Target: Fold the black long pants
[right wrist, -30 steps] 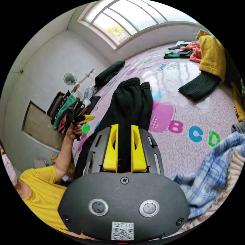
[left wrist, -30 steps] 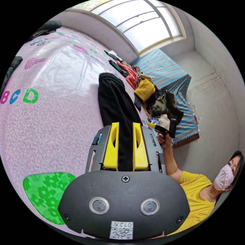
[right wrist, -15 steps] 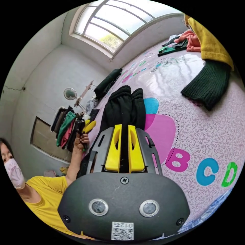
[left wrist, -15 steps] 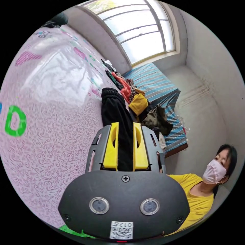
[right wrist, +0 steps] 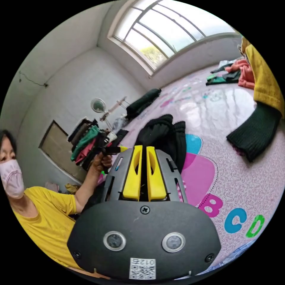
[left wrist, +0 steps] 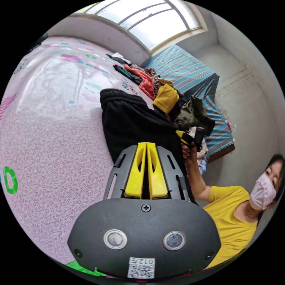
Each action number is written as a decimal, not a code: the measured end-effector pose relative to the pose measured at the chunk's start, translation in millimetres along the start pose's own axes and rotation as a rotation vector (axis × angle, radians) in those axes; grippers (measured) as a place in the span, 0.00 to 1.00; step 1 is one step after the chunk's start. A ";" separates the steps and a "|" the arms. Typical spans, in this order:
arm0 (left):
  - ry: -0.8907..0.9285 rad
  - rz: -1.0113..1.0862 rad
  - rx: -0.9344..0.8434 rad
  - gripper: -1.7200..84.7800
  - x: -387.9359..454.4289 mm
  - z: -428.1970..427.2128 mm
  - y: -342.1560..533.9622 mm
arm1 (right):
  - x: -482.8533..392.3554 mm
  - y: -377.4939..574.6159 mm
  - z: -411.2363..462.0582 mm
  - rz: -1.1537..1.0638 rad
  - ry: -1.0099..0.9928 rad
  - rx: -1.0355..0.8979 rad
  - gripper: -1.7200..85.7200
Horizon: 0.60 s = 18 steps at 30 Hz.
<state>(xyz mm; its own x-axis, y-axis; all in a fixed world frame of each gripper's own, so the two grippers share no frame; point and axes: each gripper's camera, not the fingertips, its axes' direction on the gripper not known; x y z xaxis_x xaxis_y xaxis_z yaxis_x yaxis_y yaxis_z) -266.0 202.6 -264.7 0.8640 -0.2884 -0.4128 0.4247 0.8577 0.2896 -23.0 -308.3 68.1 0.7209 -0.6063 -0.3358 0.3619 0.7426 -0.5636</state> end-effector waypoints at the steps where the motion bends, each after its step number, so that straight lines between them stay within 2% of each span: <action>1: -0.120 0.007 0.007 0.03 9.9 0.5 -3.1 | 0.8 -0.2 -5.3 0.008 0.049 0.012 0.05; 2: -0.236 -0.005 -0.004 0.03 16.3 2.3 -5.7 | 8.0 0.8 -0.2 0.042 0.162 -0.037 0.05; 4: -0.344 -0.057 -0.050 0.03 18.2 9.3 -10.2 | 33.0 0.6 20.6 0.153 0.234 -0.201 0.04; 5: -0.345 -0.064 -0.117 0.03 18.0 19.4 -13.7 | 44.2 -0.1 22.3 0.193 0.184 -0.205 0.05; 8: -0.290 -0.097 -0.081 0.03 22.1 21.9 -20.0 | 59.5 -2.3 18.4 0.236 0.145 -0.193 0.05; 9: -0.291 -0.111 -0.053 0.04 24.3 19.3 -21.0 | 63.3 -2.6 17.3 0.247 0.133 -0.191 0.05; 11: -0.237 -0.065 0.126 0.05 44.6 2.3 -23.4 | 81.0 -2.8 12.2 0.294 0.059 -0.176 0.05; 14: -0.169 -0.054 0.183 0.09 55.9 -1.0 -37.8 | 90.9 -6.4 9.2 0.301 0.019 -0.170 0.05; 15: -0.181 -0.067 0.162 0.10 55.3 1.6 -46.1 | 89.6 -8.2 9.1 0.290 0.032 -0.172 0.05; 18: -0.286 -0.083 -0.060 0.15 48.8 33.9 -103.9 | 76.5 -17.4 10.2 0.207 0.116 -0.186 0.05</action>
<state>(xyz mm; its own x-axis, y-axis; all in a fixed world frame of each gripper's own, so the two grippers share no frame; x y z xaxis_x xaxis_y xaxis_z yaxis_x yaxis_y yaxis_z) -258.8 85.0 -285.6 0.8716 -0.4597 -0.1704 0.4879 0.8471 0.2104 31.9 -364.7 59.9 0.6921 -0.4834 -0.5361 0.0916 0.7955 -0.5990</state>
